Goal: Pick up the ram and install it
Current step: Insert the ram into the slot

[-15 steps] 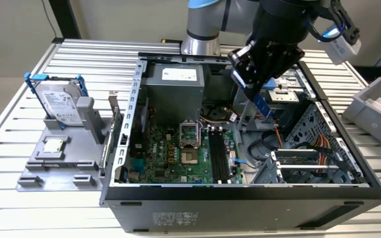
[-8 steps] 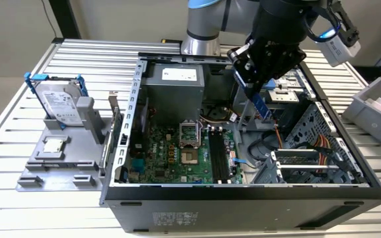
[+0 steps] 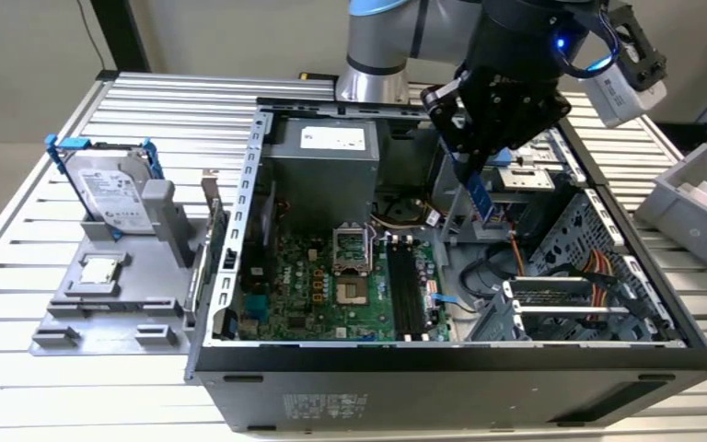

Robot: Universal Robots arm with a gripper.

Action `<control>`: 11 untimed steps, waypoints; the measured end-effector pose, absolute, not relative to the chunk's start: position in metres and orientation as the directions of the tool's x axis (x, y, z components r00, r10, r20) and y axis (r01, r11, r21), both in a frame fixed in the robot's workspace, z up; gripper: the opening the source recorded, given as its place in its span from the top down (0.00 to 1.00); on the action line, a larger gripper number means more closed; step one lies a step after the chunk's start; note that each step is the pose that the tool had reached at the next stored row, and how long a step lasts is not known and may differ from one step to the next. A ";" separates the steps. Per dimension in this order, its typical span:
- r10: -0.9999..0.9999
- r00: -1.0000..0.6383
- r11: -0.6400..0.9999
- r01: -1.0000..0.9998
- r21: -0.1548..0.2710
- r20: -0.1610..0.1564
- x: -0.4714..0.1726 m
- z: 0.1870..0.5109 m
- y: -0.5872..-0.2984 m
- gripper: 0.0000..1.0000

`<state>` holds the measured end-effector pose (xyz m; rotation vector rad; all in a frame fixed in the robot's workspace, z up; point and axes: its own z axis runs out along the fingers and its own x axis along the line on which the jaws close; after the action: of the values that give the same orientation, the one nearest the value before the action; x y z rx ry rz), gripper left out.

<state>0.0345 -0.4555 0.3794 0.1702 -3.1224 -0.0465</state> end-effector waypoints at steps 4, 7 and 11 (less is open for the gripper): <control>-0.067 -0.998 0.997 -0.067 0.030 0.013 0.035 0.379 -0.456 1.00; -0.066 -0.998 0.997 -0.066 0.030 0.013 0.035 0.379 -0.456 1.00; -0.065 -0.998 0.997 -0.065 0.030 0.013 0.034 0.379 -0.456 1.00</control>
<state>0.0344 -0.4556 0.3791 0.1016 -3.1261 -0.0469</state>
